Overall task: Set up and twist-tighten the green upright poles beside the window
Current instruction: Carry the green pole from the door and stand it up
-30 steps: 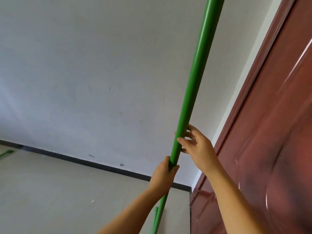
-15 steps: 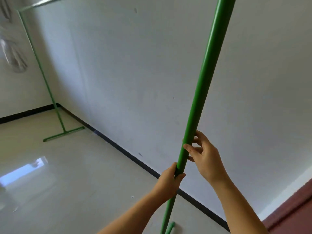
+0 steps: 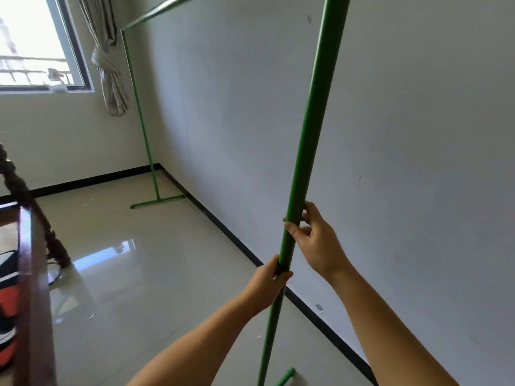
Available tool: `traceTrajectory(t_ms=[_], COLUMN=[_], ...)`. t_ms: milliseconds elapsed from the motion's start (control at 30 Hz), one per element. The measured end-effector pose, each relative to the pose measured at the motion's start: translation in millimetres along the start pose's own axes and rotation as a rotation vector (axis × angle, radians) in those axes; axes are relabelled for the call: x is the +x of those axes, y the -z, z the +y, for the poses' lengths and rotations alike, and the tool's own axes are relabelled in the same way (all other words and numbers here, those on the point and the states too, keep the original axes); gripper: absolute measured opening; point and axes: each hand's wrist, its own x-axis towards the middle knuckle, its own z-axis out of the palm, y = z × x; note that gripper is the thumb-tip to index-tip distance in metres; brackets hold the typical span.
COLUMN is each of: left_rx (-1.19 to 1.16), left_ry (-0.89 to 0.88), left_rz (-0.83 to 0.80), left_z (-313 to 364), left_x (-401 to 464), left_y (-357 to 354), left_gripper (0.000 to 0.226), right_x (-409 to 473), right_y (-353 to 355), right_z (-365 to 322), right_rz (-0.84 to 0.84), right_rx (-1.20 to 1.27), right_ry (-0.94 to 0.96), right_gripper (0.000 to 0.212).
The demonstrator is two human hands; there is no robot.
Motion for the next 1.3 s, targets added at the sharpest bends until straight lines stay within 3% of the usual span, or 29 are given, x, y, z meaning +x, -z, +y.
traceTrajectory(t_ms=[200,333,467,600,700,833,1300], left_rx=[-0.011,-0.033,-0.129,-0.314,-0.384,-0.414,-0.421], left_ry=[0.015,0.045,0.111,0.220,0.229,0.224,0.251], left_rz=[0.061,0.088,0.140,0.199,0.358,0.535,0.828], left_z=[-23.0,-32.3,-33.5,-31.4,-37.5,-44.4,-79.5], left_x=[23.1,41.8,78.1,119.7,148.4,181.2,227.3], left_y=[34.9,43.9,54.3,61.7,62.9,69.5,107.6], left_gripper=[0.022,0.023,0.008,0.019,0.027,0.029,0.024], right_x=[60.3,97.3,134.0,178.0,210.5,246.8,308.2], right_y=[-48.5,-68.7,-76.9,-85.0,-92.3,-104.7,-154.6], right_z=[-18.9,-15.5,-4.5,9.1,19.5,28.9,29.8], right_rz=[0.037,0.083,-0.019,-0.137,-0.218,-0.293,-0.513], right_rx=[0.352,0.496,0.542,0.542,0.562,0.595,0.717], right_ry=[0.031,-0.005,0.021,0.062,0.066,0.076,0.092], right_gripper=[0.010,0.036,0.039,0.034,0.032,0.029,0.026])
